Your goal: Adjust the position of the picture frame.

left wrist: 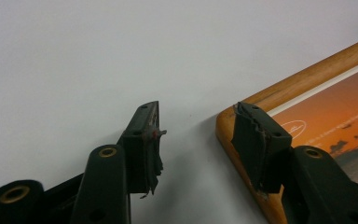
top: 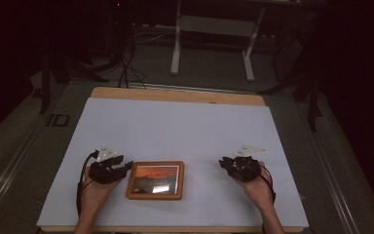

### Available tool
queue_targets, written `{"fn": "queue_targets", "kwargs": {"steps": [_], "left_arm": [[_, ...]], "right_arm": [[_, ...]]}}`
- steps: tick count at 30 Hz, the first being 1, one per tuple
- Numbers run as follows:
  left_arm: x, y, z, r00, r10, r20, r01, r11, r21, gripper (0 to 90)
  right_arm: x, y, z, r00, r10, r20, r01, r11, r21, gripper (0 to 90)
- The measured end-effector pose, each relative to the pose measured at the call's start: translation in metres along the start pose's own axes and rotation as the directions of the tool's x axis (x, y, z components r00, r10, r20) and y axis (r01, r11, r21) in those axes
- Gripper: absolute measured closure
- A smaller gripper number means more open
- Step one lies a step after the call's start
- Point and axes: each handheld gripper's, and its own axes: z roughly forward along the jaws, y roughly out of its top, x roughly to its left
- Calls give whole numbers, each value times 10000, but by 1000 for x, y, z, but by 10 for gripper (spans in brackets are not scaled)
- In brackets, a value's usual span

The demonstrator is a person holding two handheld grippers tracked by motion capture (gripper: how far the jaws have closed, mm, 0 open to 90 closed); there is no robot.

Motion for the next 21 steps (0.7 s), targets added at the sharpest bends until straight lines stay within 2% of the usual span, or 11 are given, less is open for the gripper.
{"fn": "queue_targets", "kwargs": {"steps": [6, 13, 16, 21], "left_arm": [[3, -1, -1, 9998, -208, 0, 208, 9998, -71, 491], [1, -1, -4, 9993, -310, 204, 312, 9994, -113, 491], [0, 0, -6, 9994, -268, 229, 271, 9995, -130, 491], [-1, 0, -7, 9994, -254, 238, 258, 9995, -160, 491]], "right_arm": [[22, 24, 7, 9942, -1003, -381, 1001, 9950, -62, 755], [45, 42, 24, 9854, -1394, -981, 1394, 9902, -69, 850], [56, 49, 30, 9801, -1659, -1090, 1657, 9861, -108, 899], [73, 59, 36, 9668, -2132, -1410, 2139, 9768, -101, 900]]}}
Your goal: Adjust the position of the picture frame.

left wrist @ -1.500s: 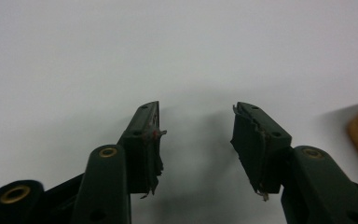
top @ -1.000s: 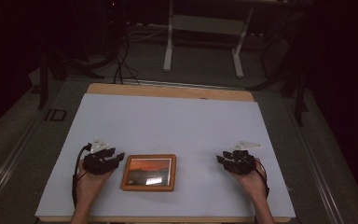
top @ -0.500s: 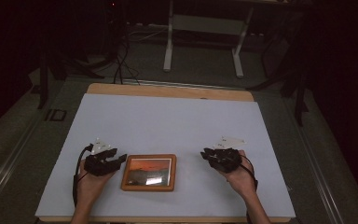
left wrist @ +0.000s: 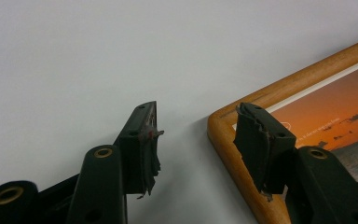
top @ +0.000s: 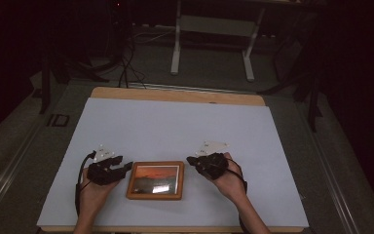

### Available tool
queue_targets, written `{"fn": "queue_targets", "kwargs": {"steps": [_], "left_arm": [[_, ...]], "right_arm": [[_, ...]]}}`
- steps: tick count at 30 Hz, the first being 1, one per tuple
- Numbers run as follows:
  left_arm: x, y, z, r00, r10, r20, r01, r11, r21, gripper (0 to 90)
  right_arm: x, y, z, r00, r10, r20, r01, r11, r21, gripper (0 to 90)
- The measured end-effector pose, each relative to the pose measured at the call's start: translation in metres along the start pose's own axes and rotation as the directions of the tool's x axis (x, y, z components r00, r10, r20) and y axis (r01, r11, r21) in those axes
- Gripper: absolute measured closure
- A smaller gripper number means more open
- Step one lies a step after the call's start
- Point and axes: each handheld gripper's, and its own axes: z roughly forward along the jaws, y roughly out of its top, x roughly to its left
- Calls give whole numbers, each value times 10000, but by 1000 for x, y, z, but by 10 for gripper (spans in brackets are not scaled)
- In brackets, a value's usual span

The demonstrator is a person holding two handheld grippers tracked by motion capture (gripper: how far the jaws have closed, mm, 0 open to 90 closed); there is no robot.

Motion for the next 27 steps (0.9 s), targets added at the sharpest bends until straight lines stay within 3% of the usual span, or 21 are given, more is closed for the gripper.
{"fn": "queue_targets", "kwargs": {"steps": [8, 21, 27], "left_arm": [[-1, 0, 0, 10000, 29, 84, -29, 10000, 40, 490], [-3, 0, -1, 9995, 173, 266, -175, 9998, 65, 491], [-4, 1, -1, 9993, 225, 311, -227, 9997, 76, 491]], "right_arm": [[13, 11, 18, 9990, -288, -341, 295, 9994, 178, 900], [16, 21, 40, 9970, -505, -580, 533, 9974, 491, 900], [16, 21, 42, 9972, -328, -669, 368, 9975, 603, 870]]}}
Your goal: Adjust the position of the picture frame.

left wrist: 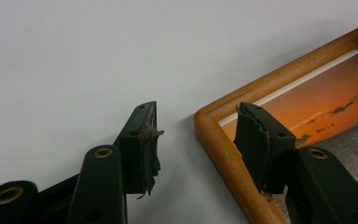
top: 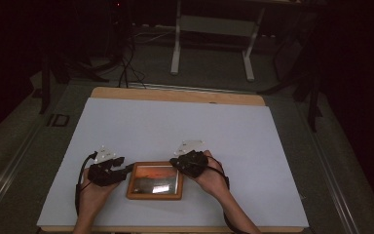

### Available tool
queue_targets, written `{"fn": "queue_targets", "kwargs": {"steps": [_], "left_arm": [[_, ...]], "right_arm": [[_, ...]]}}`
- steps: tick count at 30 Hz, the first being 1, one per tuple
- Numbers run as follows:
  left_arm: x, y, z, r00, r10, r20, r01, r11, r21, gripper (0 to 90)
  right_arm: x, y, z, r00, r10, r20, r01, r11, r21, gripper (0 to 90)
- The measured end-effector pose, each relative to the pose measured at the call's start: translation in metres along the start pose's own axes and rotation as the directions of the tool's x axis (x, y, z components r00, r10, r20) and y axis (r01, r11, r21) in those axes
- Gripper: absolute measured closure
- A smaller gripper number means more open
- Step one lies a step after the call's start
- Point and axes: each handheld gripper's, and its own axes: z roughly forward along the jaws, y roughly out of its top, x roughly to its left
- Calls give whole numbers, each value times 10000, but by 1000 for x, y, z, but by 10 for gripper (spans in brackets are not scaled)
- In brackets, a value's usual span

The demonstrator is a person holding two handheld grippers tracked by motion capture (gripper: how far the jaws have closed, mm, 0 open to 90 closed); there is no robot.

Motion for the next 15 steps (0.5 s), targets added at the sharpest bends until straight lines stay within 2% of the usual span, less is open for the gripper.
{"fn": "queue_targets", "kwargs": {"steps": [6, 11, 12, 15], "left_arm": [[-2, 0, 1, 9999, 164, -10, -164, 9998, 70, 490], [-4, 1, 2, 9995, 312, 37, -312, 9994, 125, 487], [-4, 1, 2, 9995, 312, 37, -312, 9994, 125, 487], [-4, 1, 2, 9994, 358, 35, -358, 9992, 166, 486]], "right_arm": [[-3, -4, -4, 9992, 400, -92, -400, 9992, 34, 748], [-4, -6, -10, 9972, 741, -104, -741, 9972, 59, 574], [-4, -6, -10, 9972, 741, -104, -741, 9972, 59, 574], [-4, -10, -16, 9915, 1263, -297, -1261, 9920, 74, 465]]}}
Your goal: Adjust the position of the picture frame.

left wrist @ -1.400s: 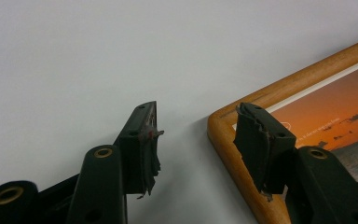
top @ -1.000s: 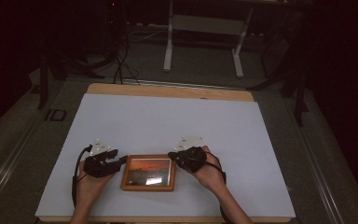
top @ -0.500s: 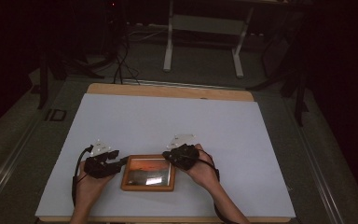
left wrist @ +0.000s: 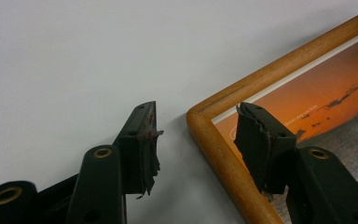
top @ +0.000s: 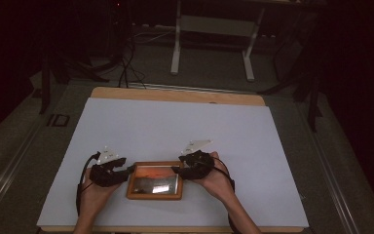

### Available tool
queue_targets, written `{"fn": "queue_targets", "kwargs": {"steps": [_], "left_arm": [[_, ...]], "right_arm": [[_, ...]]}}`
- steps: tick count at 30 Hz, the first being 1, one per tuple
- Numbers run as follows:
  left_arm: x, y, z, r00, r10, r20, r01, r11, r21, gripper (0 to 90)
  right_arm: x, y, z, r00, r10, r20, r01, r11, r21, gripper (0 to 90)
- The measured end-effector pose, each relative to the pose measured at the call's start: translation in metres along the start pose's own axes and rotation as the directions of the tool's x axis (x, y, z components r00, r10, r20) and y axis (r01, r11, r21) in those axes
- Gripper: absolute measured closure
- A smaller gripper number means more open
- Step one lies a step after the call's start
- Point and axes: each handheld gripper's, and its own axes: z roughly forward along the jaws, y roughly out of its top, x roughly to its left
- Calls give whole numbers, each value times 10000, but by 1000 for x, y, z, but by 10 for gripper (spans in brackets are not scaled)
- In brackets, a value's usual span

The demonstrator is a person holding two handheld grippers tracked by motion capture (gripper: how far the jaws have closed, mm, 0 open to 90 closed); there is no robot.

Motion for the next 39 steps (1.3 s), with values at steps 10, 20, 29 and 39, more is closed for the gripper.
{"fn": "queue_targets", "kwargs": {"steps": [10, 20, 29, 39], "left_arm": [[-1, 0, 1, 10000, 26, 3, -26, 10000, 22, 485], [-2, 0, 1, 9999, 113, 34, -113, 9999, 20, 482], [-3, 0, 2, 9999, 143, 16, -143, 9999, 68, 479], [-3, 0, 2, 9998, 176, -7, -176, 9998, 72, 477]], "right_arm": [[15, -23, -21, 9946, 786, -677, -787, 9969, 12, 271], [37, -43, -21, 9899, 978, -1023, -945, 9948, 373, 194], [48, -60, -12, 9831, 1218, -1367, -1124, 9909, 745, 270], [55, -73, -11, 9774, 1204, -1735, -1028, 9889, 1076, 722]]}}
